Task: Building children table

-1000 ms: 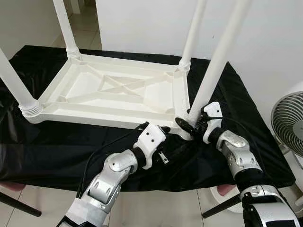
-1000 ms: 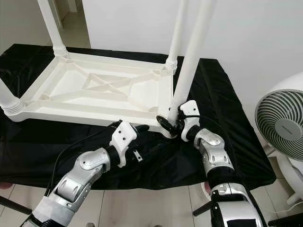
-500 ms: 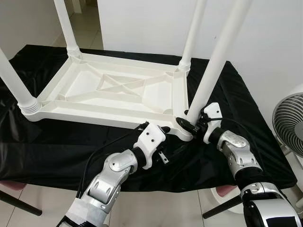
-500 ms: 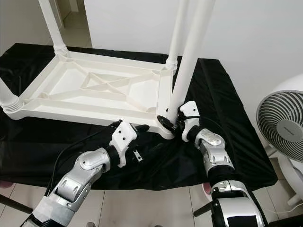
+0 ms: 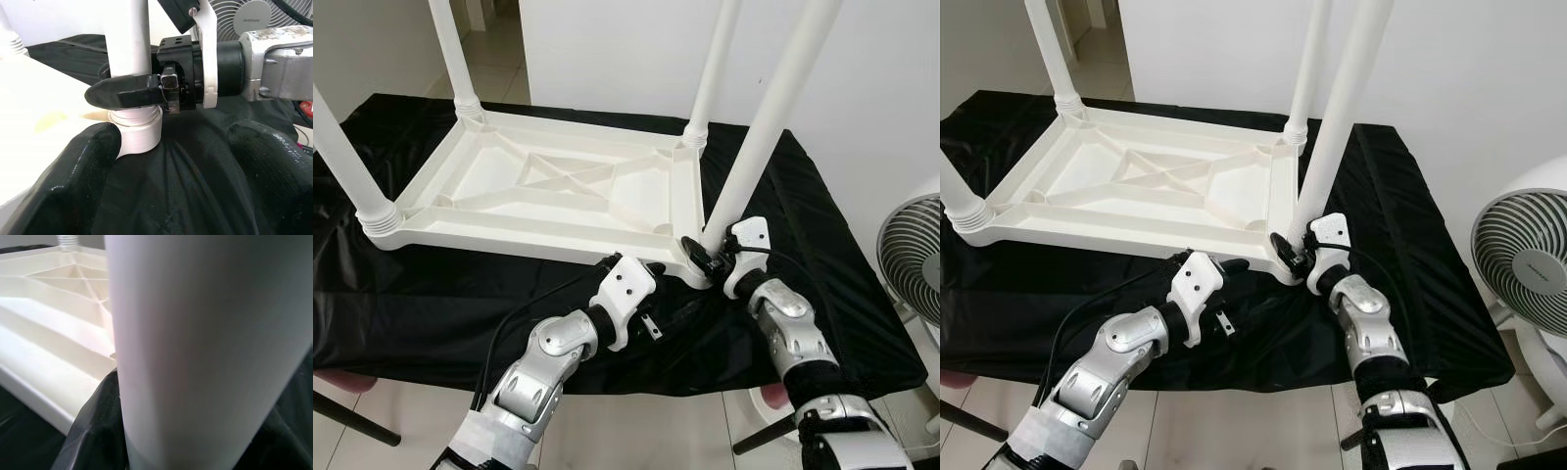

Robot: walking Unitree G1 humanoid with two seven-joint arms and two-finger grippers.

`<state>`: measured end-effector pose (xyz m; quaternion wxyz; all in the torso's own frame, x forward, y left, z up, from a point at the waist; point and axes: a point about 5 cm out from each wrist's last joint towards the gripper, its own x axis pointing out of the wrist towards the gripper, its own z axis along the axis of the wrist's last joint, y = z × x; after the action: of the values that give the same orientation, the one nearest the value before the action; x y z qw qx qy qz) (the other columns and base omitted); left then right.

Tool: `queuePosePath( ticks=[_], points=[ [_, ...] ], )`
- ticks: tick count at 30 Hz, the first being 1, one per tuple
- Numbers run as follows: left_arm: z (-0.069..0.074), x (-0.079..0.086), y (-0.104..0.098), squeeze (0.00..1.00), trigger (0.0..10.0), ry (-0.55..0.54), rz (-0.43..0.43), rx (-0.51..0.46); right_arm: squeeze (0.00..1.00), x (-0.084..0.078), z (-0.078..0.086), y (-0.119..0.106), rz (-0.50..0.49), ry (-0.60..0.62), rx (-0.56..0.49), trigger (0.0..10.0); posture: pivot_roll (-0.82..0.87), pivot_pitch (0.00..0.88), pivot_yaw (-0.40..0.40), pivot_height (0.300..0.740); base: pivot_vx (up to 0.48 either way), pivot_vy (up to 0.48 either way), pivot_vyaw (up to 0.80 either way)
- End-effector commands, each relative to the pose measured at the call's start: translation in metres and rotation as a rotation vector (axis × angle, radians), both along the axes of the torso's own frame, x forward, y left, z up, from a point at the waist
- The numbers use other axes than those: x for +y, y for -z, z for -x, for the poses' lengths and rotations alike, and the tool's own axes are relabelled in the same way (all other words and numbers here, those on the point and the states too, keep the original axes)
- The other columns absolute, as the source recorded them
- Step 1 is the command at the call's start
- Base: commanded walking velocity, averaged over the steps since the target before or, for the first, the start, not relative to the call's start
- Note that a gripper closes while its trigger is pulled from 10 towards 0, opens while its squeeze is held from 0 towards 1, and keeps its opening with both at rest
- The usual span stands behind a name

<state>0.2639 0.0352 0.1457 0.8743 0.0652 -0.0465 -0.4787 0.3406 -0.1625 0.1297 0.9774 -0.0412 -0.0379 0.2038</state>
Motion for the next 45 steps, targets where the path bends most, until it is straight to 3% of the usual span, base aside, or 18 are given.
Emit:
queuePosePath(
  ticks=[1,5,8,12,19,20,28,35,36,39,45],
  points=[
    [0.003,-0.002,0.002,0.00,10.0,0.006,-0.010,0.012,0.00,0.000,0.002,0.006,0.023,0.051,0.029,10.0,0.09,0.054,-0.062,0.740,0.000,0.000,0.00],
    [0.005,-0.001,0.004,0.00,10.0,0.010,-0.016,0.014,0.00,-0.001,0.003,0.006,-0.036,0.218,0.046,10.0,0.10,0.052,-0.063,0.740,0.000,0.000,0.00],
    [0.005,-0.001,0.004,0.00,10.0,0.010,-0.017,0.015,0.00,0.001,0.005,0.006,-0.052,0.248,0.046,10.0,0.10,0.052,-0.064,0.740,0.000,0.000,0.00],
    [0.007,-0.002,0.005,0.00,10.0,0.008,-0.019,0.017,0.00,0.014,0.021,0.006,-0.084,0.375,0.028,10.0,0.10,0.049,-0.070,0.740,0.000,0.000,0.00],
    [0.007,-0.002,0.005,0.00,10.0,0.005,-0.020,0.015,0.00,0.014,0.027,0.008,-0.125,0.443,0.037,10.0,0.10,0.042,-0.070,0.740,0.000,0.000,0.00],
    [0.007,-0.002,0.005,0.00,10.0,0.006,-0.019,0.014,1.00,0.013,0.027,0.008,-0.129,0.450,0.031,10.0,0.10,0.040,-0.069,0.740,0.000,0.000,0.00],
    [0.006,-0.002,0.004,0.00,10.0,0.010,-0.023,0.011,1.00,0.003,0.028,-0.002,-0.137,0.426,-0.015,10.0,0.10,0.034,-0.069,0.740,0.000,0.000,0.00],
    [0.007,0.000,0.005,0.00,10.0,0.003,-0.026,0.014,1.00,-0.005,0.044,-0.010,-0.136,0.392,-0.064,10.0,0.10,0.038,-0.073,0.740,0.000,0.000,0.00],
    [0.006,0.000,0.006,0.00,10.0,0.002,-0.028,0.014,0.00,-0.003,0.048,-0.008,-0.145,0.374,-0.058,10.0,0.09,0.039,-0.074,0.740,0.000,0.000,0.00],
    [0.003,0.002,0.005,0.00,10.0,0.001,-0.036,0.008,0.00,0.007,0.062,-0.006,-0.172,0.315,-0.057,10.0,0.09,0.043,-0.073,0.740,0.000,0.000,0.00],
    [0.000,0.002,0.004,0.00,10.0,0.008,-0.044,0.001,0.00,0.009,0.078,-0.007,-0.212,0.313,-0.065,10.0,0.07,0.048,-0.066,0.740,0.000,0.000,0.00]
  ],
)
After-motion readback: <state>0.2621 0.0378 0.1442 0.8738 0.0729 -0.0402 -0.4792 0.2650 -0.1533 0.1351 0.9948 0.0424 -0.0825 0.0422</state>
